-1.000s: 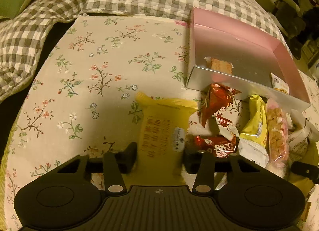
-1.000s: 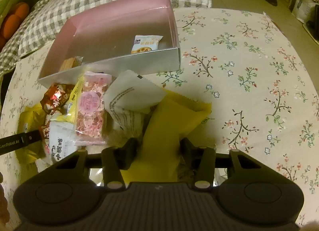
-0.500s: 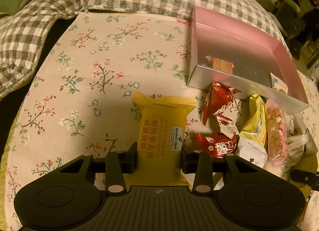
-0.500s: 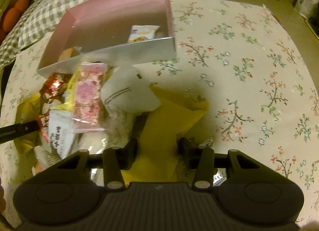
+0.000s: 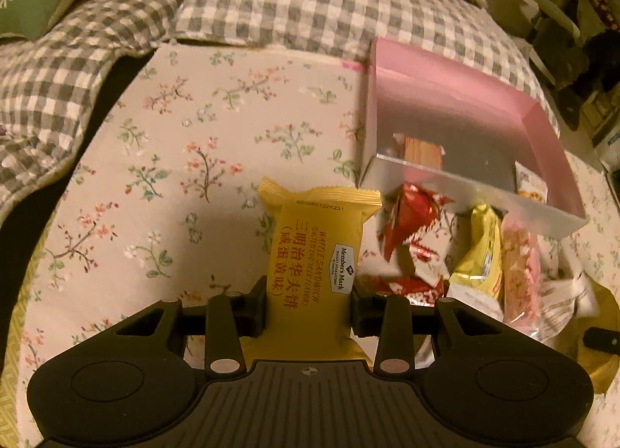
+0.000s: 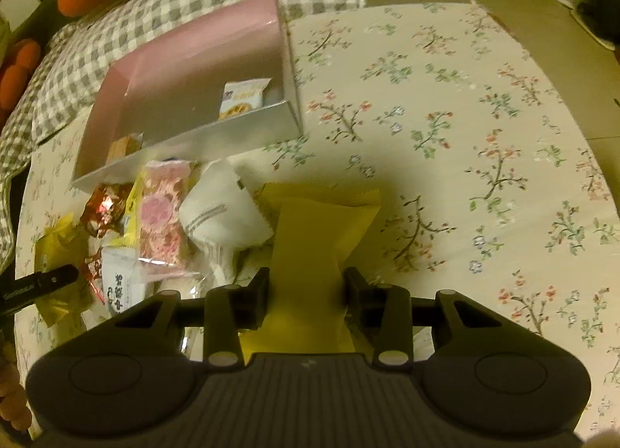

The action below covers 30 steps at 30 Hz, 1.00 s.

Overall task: Organize snacks
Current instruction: 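Lift both yellow packs and lower them into the pink box, opening both grippers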

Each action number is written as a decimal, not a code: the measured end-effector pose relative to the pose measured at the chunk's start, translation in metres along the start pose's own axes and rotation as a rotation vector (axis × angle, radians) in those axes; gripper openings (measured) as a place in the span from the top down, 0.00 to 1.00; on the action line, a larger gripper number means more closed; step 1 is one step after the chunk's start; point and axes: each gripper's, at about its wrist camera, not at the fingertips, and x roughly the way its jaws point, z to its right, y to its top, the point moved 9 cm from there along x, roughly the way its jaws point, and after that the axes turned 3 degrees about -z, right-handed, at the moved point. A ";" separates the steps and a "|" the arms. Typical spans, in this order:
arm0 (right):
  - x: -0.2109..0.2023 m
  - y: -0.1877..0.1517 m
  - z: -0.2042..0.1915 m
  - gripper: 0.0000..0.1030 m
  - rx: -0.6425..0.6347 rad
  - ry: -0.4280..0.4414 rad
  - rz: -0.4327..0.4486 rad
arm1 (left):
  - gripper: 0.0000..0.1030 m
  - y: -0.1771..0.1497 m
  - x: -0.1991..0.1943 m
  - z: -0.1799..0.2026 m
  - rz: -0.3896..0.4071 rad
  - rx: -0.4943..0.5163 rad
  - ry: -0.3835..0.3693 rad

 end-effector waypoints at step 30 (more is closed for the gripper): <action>-0.023 0.060 -0.012 0.65 -0.087 0.012 0.252 | 0.65 0.070 -0.024 0.032 0.183 -0.013 -0.101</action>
